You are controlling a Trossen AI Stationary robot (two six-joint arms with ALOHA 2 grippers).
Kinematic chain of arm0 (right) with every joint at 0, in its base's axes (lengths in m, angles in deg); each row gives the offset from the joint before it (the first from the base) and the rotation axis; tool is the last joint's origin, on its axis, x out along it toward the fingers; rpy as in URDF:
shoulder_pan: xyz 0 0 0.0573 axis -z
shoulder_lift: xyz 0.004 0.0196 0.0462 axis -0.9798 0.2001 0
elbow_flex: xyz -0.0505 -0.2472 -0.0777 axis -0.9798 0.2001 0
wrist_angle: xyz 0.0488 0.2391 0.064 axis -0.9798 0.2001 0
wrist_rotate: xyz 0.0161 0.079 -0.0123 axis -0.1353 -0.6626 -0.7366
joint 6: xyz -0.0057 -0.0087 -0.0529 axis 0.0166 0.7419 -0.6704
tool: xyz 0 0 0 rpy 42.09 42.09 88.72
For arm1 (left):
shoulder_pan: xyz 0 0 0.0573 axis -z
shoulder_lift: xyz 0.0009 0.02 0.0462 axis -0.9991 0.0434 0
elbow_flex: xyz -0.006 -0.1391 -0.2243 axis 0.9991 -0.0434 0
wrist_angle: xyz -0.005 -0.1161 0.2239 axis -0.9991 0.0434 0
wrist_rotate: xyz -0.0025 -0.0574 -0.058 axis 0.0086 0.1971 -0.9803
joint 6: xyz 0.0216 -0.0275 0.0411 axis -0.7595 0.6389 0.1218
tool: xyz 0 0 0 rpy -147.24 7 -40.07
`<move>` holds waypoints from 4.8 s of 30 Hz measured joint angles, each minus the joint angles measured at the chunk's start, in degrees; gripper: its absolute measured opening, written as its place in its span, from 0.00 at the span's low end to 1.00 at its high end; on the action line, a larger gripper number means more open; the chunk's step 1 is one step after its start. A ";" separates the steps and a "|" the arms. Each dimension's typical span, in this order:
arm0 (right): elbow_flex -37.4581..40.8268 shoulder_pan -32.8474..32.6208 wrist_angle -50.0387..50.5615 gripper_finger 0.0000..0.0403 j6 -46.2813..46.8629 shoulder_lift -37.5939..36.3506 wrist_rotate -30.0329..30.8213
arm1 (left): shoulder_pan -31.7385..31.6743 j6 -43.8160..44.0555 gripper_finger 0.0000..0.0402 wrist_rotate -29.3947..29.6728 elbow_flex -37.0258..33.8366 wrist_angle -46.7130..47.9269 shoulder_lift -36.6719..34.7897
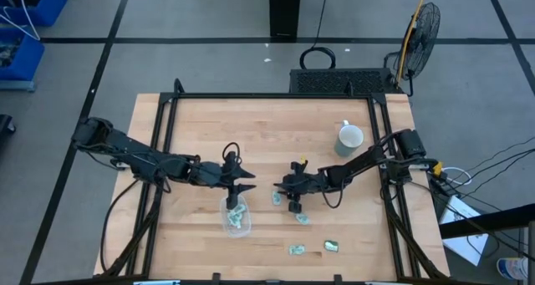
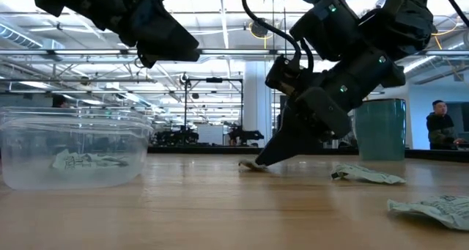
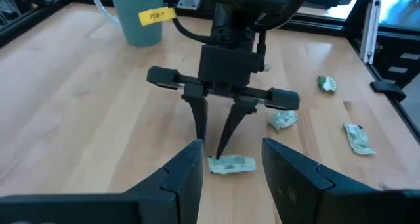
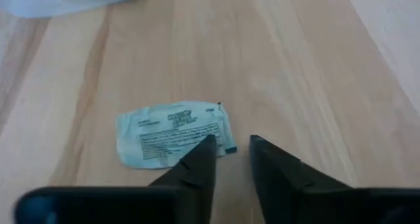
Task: Pick and place Stevia / Truvia into bins
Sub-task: Put the stevia packet into the transparent container
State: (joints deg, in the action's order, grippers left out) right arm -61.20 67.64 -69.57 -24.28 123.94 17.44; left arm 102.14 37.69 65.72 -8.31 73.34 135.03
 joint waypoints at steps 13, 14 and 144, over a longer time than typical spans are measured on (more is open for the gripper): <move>-0.02 0.17 -0.13 0.00 -4.50 -1.48 -0.68 | 0.00 -1.73 0.40 0.15 -0.01 -1.81 0.00; -0.02 -0.09 -0.23 0.00 -5.29 -2.44 -0.64 | 0.00 -1.73 0.40 0.15 -0.02 -1.86 0.00; 0.52 -16.68 21.14 0.38 -1.19 -9.14 3.78 | 0.25 1.39 0.25 -0.83 -0.02 -2.24 3.56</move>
State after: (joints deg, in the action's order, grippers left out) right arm -60.68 50.95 -48.43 -25.47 114.80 21.22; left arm 102.39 39.07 64.88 -8.34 71.10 138.59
